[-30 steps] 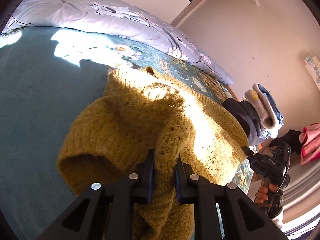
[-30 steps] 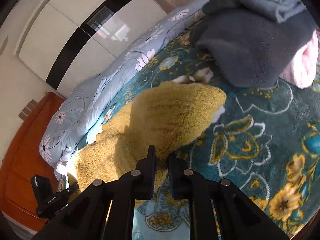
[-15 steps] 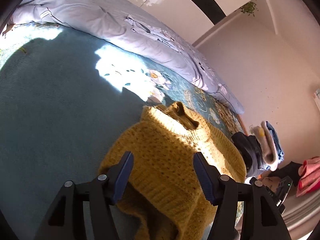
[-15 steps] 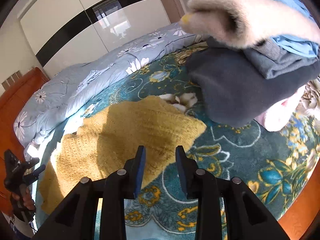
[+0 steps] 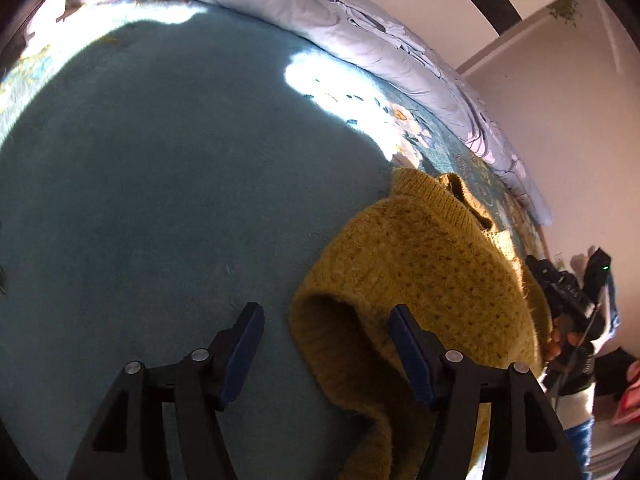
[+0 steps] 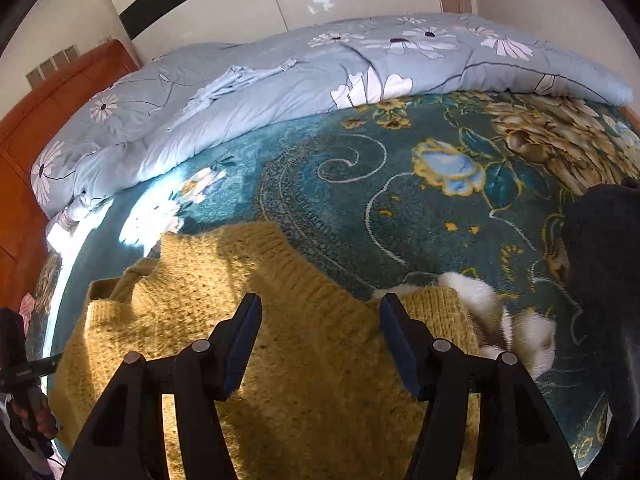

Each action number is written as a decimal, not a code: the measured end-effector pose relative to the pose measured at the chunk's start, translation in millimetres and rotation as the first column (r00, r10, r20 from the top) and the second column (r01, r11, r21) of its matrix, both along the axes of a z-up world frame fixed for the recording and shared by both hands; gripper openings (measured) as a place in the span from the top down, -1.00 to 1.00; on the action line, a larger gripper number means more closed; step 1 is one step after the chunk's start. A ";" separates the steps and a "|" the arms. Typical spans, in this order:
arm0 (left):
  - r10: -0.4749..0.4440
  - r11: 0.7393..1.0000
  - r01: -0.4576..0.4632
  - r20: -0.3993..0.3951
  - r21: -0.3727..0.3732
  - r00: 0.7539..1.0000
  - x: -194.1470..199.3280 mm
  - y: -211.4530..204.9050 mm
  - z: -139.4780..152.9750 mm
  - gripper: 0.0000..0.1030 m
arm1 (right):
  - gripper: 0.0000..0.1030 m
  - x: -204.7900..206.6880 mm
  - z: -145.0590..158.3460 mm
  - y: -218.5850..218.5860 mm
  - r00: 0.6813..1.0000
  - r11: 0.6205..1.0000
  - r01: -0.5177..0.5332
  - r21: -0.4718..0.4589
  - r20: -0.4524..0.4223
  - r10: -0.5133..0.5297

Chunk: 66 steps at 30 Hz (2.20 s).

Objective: Fold clothes

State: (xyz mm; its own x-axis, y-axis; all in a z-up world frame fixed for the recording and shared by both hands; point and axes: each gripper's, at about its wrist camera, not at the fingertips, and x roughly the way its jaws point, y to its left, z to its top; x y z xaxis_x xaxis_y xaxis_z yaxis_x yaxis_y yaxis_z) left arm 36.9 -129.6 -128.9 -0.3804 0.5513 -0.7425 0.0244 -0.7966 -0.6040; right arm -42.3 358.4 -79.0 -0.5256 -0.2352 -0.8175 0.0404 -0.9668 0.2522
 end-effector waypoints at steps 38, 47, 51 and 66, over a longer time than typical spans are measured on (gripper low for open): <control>-0.011 0.973 -0.130 -0.597 -0.193 0.802 -154.7 3.5 215.2 0.84 | 0.83 -58.6 147.4 -2.8 0.943 0.987 0.063 -0.148 -0.315 -0.107; 0.155 0.968 -0.209 -0.325 -0.141 0.933 -271.0 -13.3 144.3 0.47 | -0.08 -87.5 127.8 8.4 0.939 0.976 0.160 -0.146 -0.282 -0.196; 0.149 0.983 -0.171 -0.253 -0.067 0.956 -252.9 -19.6 113.5 0.17 | -0.08 -68.6 107.6 17.2 0.958 0.984 0.115 -0.137 -0.246 -0.147; 0.051 0.998 -0.047 -0.164 0.029 0.985 -42.6 -37.2 31.7 -0.31 | -0.16 41.8 21.2 31.7 0.995 0.997 -0.068 -0.033 -0.071 0.066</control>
